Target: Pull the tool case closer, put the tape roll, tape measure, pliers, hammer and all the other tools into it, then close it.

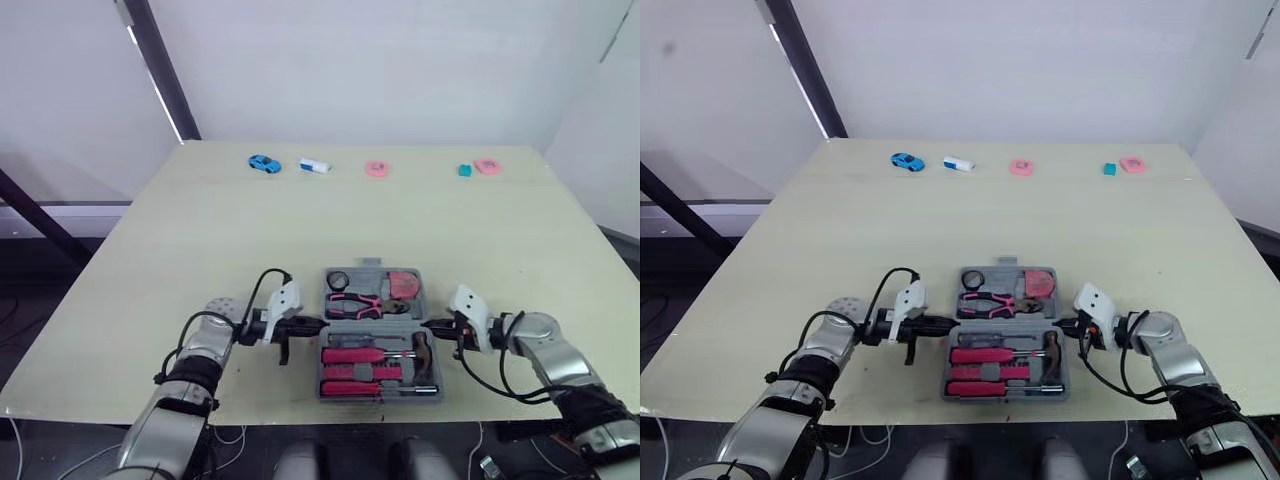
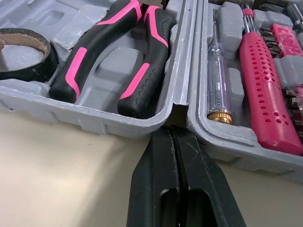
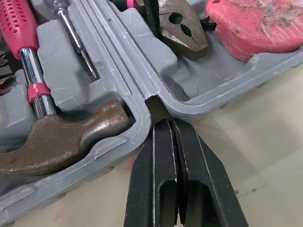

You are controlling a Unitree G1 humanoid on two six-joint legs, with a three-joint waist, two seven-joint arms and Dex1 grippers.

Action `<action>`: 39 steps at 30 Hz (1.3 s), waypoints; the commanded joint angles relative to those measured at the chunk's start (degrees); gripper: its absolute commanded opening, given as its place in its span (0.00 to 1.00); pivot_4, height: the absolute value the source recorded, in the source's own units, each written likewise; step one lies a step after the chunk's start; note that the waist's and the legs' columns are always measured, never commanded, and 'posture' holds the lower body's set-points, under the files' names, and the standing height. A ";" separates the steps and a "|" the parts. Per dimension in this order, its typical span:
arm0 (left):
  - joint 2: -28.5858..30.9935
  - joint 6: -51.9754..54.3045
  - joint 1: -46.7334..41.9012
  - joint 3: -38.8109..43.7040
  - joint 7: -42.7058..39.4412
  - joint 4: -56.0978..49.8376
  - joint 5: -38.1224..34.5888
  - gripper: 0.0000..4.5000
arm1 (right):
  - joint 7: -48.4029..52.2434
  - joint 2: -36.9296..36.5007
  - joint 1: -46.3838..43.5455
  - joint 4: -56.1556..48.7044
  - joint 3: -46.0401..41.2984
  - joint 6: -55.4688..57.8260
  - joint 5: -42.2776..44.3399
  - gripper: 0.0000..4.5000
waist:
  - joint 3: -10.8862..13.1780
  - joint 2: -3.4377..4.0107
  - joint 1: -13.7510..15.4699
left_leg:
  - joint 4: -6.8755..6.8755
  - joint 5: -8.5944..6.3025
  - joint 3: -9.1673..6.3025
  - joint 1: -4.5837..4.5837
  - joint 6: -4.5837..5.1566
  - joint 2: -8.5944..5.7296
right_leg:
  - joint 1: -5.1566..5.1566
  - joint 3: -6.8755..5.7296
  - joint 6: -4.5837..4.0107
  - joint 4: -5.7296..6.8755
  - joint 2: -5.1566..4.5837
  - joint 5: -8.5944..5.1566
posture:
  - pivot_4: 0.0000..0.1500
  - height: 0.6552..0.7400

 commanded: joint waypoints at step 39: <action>1.49 6.06 4.66 -1.40 0.21 -10.07 -2.20 0.00 | -0.60 0.84 4.07 -9.58 -0.51 5.04 3.12 0.01 | -0.01 0.01 -0.26 | -0.05 0.01 -0.01 0.14 0.00 0.01 | 0.02 0.03 -0.01 0.06 0.03 0.01 | 1.00 1.00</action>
